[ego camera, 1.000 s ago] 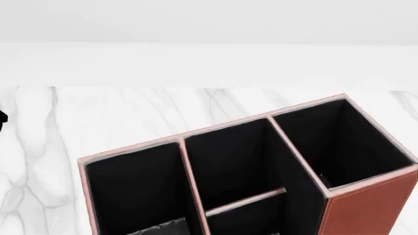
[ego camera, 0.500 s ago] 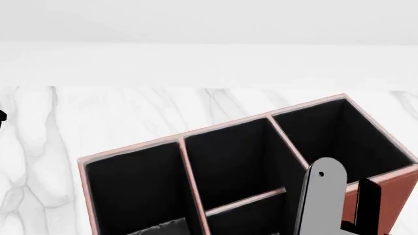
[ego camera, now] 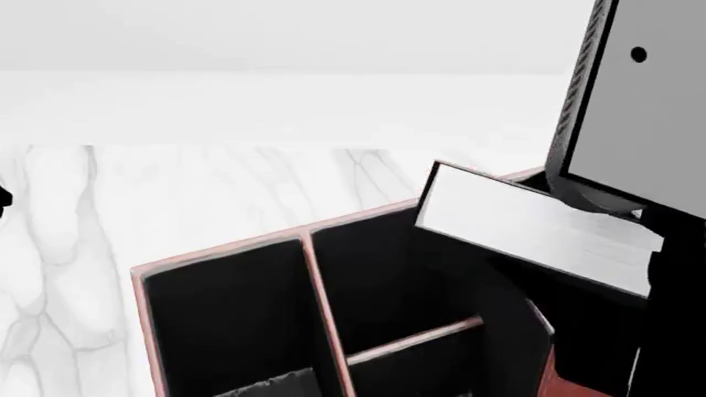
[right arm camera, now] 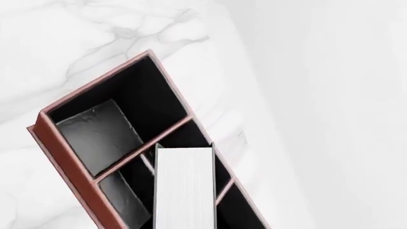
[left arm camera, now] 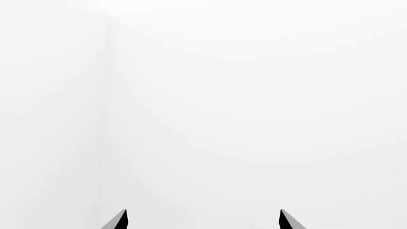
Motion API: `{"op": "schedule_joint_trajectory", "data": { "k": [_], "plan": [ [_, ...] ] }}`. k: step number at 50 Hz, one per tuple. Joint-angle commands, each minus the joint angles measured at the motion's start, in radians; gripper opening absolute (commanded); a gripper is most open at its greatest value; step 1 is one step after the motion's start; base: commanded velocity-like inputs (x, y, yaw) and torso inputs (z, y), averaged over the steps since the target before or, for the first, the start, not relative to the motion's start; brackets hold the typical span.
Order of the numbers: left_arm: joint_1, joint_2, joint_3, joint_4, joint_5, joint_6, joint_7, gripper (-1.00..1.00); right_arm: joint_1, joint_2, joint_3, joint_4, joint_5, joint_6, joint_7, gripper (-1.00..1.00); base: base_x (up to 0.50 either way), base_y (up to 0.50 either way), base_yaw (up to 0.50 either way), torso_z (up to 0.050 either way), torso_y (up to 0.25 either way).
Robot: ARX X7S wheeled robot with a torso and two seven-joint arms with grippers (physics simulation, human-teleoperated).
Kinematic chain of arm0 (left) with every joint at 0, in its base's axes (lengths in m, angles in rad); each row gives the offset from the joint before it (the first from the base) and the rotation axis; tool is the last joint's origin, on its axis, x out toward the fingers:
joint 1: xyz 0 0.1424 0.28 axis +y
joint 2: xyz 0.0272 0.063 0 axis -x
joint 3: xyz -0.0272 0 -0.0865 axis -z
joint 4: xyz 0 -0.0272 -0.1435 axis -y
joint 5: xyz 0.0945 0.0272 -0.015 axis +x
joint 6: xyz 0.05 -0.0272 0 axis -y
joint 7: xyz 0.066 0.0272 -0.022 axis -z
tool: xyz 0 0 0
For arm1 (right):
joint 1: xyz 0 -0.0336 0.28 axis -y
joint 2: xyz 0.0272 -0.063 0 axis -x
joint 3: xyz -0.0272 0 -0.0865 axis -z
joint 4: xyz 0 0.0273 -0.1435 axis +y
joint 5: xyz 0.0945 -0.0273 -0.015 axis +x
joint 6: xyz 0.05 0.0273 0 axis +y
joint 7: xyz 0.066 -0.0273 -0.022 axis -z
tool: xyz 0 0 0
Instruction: Pick up the book and place it in the front compartment of the caddy.
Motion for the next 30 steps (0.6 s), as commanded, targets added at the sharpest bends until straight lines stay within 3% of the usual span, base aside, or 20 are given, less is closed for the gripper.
{"op": "schedule_joint_trajectory", "data": {
  "k": [1,30],
  "plan": [
    [0.004,0.016,-0.018,0.002,0.023,0.004,0.02,1.0,0.202,-0.06,-0.03,0.075,-0.09,-0.002,-0.036,-1.0,0.0,0.0,0.0,0.0,0.0],
    [-0.003,0.009,-0.012,0.002,0.015,0.002,0.012,1.0,0.14,-0.041,0.024,0.05,-0.079,-0.044,0.04,-1.0,0.0,0.0,0.0,0.0,0.001]
  ]
}}
